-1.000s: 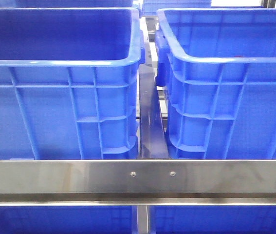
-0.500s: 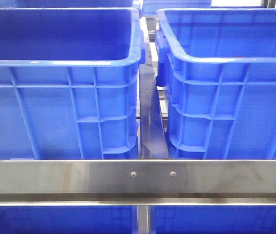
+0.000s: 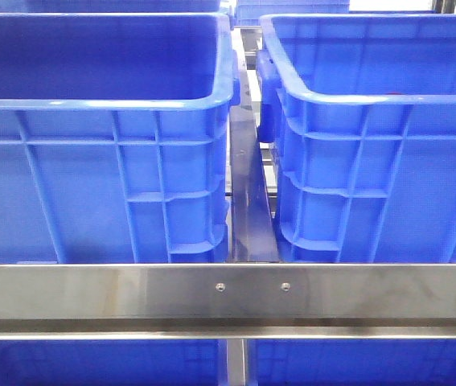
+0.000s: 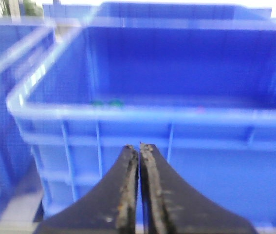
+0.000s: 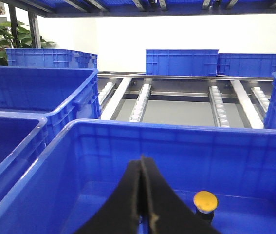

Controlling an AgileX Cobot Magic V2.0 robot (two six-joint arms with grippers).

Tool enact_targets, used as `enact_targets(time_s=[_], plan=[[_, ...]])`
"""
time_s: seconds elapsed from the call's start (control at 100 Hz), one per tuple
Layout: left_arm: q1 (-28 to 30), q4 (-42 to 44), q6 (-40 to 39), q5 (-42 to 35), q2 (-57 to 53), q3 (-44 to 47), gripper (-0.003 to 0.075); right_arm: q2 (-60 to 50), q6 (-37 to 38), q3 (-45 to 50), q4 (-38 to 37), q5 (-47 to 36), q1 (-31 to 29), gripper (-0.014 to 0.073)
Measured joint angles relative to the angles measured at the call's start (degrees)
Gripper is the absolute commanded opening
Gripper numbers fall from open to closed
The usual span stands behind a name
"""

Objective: Pick red and yellow buttons and place in box

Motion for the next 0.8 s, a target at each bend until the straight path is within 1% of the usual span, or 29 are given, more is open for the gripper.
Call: enact_targets(time_s=[0.19, 0.8], plan=[[0.0, -0.1, 0.0, -2.4, 0.0, 0.0, -0.0019, 0.0, 0.0, 0.0, 0.0, 0.0, 0.0, -0.0068], [0.0, -0.1, 0.0, -2.4, 0.0, 0.0, -0.0019, 0.0, -0.1, 0.0, 0.0, 0.0, 0.0, -0.0068]])
